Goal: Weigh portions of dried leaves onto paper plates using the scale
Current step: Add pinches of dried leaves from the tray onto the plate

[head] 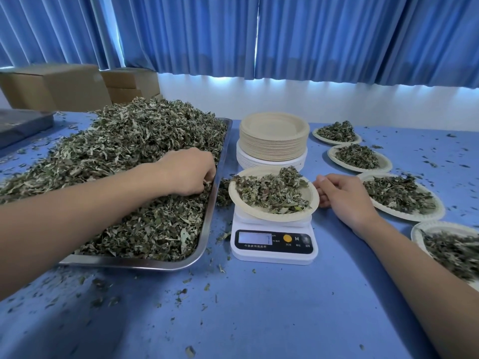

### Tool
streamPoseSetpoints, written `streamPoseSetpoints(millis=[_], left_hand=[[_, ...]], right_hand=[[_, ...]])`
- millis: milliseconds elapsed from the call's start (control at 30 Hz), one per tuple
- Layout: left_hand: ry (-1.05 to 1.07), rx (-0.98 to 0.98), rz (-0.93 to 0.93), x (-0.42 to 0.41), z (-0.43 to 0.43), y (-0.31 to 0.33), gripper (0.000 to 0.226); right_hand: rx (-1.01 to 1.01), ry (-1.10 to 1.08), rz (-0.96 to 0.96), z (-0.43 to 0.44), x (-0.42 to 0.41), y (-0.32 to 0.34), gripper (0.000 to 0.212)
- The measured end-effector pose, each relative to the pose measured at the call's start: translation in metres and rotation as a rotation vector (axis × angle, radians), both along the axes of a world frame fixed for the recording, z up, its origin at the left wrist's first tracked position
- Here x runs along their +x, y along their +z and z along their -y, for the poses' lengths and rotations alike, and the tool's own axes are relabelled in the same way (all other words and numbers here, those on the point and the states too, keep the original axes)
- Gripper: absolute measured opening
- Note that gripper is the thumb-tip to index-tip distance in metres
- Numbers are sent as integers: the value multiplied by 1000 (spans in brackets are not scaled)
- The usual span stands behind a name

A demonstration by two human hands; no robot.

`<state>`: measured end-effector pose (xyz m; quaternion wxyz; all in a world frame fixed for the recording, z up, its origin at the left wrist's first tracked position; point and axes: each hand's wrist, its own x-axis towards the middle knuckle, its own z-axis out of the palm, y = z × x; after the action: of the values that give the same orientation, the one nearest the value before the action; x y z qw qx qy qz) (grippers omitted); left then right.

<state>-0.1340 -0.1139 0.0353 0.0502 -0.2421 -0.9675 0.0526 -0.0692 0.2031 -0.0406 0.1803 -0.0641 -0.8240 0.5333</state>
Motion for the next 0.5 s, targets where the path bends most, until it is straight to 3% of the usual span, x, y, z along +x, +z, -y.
streamPoseSetpoints(millis=[100,233,500], left_hand=[[12,130,44,1,-3,6,34],[-15,414,38,7,-15,5,8],[-20,448,209,12,-43,-2,17]], right_hand=[[3,3,12,1,3,4,34],[-19,46,69,1,9,13,36],[-87,169,199,6,24,29,35]])
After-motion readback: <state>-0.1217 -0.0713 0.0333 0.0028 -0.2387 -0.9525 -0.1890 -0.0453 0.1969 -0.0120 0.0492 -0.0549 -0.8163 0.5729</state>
